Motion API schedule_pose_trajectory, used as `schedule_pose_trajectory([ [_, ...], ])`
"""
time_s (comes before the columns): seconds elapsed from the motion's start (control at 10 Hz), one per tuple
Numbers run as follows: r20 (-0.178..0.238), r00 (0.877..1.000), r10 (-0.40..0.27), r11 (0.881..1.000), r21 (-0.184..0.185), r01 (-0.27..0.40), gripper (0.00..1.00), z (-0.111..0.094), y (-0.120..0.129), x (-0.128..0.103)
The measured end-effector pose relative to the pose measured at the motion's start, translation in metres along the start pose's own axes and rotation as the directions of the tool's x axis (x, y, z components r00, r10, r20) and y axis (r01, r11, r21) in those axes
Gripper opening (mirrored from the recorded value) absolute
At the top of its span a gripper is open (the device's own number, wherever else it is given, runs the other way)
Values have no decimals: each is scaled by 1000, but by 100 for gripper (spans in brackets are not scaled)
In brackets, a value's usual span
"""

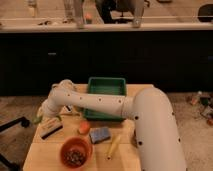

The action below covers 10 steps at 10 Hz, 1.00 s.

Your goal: Place pepper in paper cup

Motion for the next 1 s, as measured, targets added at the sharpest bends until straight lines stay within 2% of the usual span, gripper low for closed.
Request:
schedule_pose_trajectory([
  [0.3,23,999,-24,999,42,23,0,-17,-22,-7],
  [0.6,113,993,-25,996,89,15,0,-19,-40,-1],
  [0.7,153,988,-23,994,110,6,0,-19,-46,0],
  [0.8,216,976,-17,989,148,-16,0,-22,-56,8],
  [1.0,262,965,-8,982,182,-41,0,-24,-63,13],
])
